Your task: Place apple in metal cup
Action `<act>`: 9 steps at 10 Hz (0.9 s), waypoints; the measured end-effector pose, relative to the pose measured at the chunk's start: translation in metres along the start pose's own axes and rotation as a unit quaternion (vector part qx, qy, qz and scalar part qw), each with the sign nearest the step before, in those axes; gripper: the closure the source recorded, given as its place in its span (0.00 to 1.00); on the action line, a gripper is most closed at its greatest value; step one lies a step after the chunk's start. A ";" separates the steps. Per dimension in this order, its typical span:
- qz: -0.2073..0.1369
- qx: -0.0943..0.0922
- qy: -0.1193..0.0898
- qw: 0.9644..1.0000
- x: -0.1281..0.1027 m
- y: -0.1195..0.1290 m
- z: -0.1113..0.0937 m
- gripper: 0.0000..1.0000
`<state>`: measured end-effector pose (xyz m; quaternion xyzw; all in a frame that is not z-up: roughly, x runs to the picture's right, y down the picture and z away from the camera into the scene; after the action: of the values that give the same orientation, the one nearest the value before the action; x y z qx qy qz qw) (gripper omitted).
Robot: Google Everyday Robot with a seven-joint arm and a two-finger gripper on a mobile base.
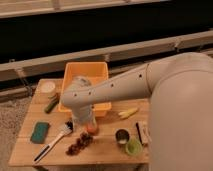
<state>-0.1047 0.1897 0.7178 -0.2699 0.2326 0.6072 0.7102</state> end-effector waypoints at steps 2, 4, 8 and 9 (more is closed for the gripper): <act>0.009 0.010 -0.003 1.000 -0.010 -0.005 0.020 0.35; 0.023 0.021 -0.007 0.999 -0.019 -0.009 0.034 0.35; 0.051 0.025 -0.004 0.998 -0.030 -0.019 0.055 0.35; 0.055 0.025 -0.003 0.998 -0.032 -0.021 0.059 0.35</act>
<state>-0.0889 0.2028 0.7854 -0.2373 0.2604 0.6399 0.6829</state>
